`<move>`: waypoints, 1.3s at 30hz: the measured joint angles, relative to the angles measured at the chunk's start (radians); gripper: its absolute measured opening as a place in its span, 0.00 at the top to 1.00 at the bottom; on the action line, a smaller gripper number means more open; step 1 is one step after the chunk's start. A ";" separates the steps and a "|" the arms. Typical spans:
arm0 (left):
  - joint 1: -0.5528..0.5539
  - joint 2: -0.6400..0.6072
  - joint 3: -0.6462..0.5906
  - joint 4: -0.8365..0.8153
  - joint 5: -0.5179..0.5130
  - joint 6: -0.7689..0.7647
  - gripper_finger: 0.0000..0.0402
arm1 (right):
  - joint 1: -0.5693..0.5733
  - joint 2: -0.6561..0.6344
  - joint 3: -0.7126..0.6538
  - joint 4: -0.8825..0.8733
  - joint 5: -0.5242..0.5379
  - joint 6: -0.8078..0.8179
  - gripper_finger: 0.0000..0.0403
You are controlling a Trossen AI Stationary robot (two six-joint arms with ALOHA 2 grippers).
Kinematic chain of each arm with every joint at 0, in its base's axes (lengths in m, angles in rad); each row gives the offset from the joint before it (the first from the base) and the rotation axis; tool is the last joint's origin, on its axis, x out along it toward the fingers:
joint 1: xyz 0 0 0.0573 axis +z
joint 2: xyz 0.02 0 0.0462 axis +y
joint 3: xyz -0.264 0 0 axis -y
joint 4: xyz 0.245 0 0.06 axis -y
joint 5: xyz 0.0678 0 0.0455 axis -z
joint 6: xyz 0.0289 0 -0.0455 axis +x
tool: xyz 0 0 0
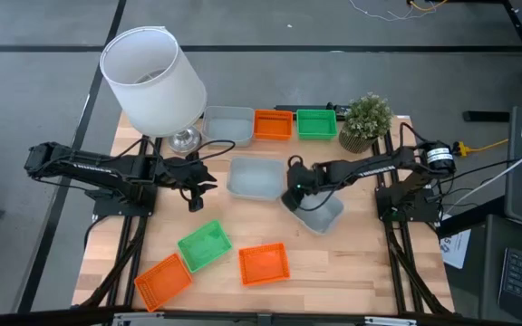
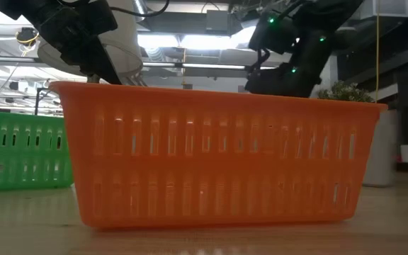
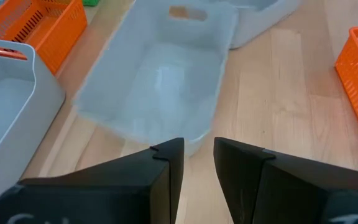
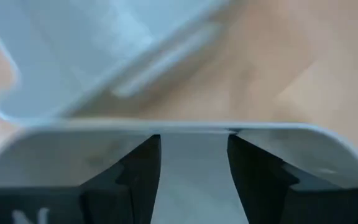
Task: Stack baskets by color
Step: Move the bottom gray bin to the top of the table, then stack the bottom left gray bin on top of the top gray bin
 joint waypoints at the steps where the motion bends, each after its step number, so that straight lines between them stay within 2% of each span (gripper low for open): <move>1: 0.000 0.000 0.000 0.000 0.000 0.000 0.80 | -0.014 0.000 0.000 0.012 0.044 -0.021 0.54; 4: 0.000 0.000 0.000 0.000 0.000 0.000 0.80 | -0.068 0.000 0.000 0.031 0.101 -0.056 0.54; 13: 0.000 0.000 0.000 0.000 0.000 0.000 0.80 | -0.218 0.000 0.000 0.062 0.101 -0.101 0.54; 20: 0.000 0.000 0.000 0.003 0.000 0.035 0.80 | -0.245 -0.002 0.000 0.148 0.089 -0.175 0.54; 28: 0.000 0.000 0.000 0.002 0.000 0.051 0.80 | -0.152 -0.086 0.127 0.154 0.073 -0.271 0.54; 32: 0.000 0.000 0.000 0.002 0.000 0.048 0.80 | -0.070 -0.138 0.198 0.048 0.069 -0.284 0.54; 34: 0.000 0.000 0.000 0.003 0.000 0.047 0.80 | -0.019 -0.160 0.227 -0.036 0.028 -0.271 0.54; 39: 0.000 0.000 0.000 0.009 0.000 0.046 0.80 | 0.135 -0.212 0.249 -0.240 -0.040 -0.143 0.54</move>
